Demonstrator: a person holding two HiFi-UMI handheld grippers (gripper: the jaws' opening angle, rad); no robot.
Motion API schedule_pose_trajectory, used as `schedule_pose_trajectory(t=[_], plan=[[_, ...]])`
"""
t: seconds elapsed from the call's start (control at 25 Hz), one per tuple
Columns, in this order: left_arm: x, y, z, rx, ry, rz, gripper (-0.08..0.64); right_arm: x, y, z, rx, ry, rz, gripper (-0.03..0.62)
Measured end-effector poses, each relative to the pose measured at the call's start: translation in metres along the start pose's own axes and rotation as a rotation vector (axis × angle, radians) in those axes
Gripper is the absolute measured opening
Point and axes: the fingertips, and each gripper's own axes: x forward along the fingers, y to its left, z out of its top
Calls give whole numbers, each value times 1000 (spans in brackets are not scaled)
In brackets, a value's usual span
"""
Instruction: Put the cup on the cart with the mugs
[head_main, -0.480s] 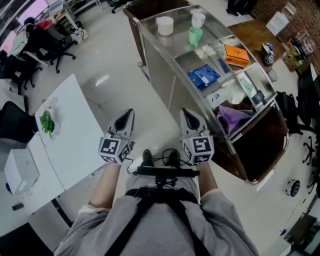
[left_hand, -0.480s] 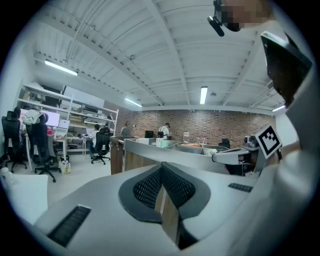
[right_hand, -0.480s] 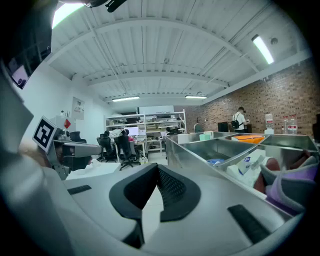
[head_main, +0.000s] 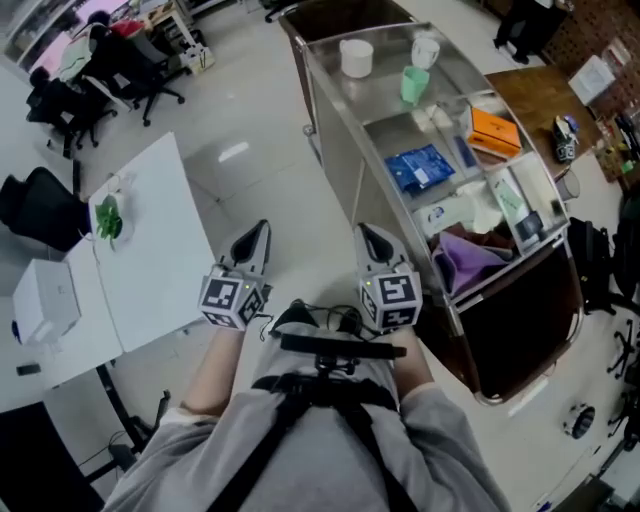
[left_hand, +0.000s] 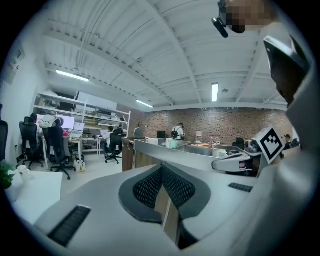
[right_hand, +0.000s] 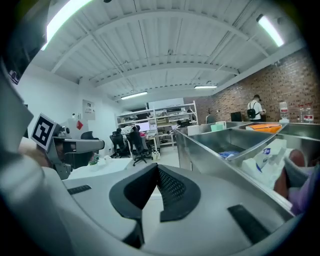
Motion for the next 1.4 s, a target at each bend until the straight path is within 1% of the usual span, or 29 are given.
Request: schedule_pose_trajectory(t=[0.2,0.28,0.4,0.64,0.72,0.84,1.0,1.12,1.24,1.4], plan=[[-3,2,4,-8,3,52,4,20,1,-8,-27,21,70,2],[-5,9,2,-20,14,76,3,30,8,-5,-19,33,100,2],[1,29,-1,-37,15,109,3,52,17,-1,-31,45,137,2],[27,86,4,-60,-9,152,3,115,21,5,-62,92,163,2],[35,111,7,-81,-18,172,3,141,22,14,-82,102,166,2],[41,146,9,-116,-20,205,3,177,31,30,-76,103,177,2],[59,183,17,-125,-35,190,4,223,41,48,-81,93,172,2],[66,209,26,-124,-51,185,5,255,53,62,-96,84,183,2],[72,235,33,-115,-65,210,3,282,65,80,-130,75,214,2],[80,262,43,-128,-83,246,3,312,67,104,-151,65,239,2]])
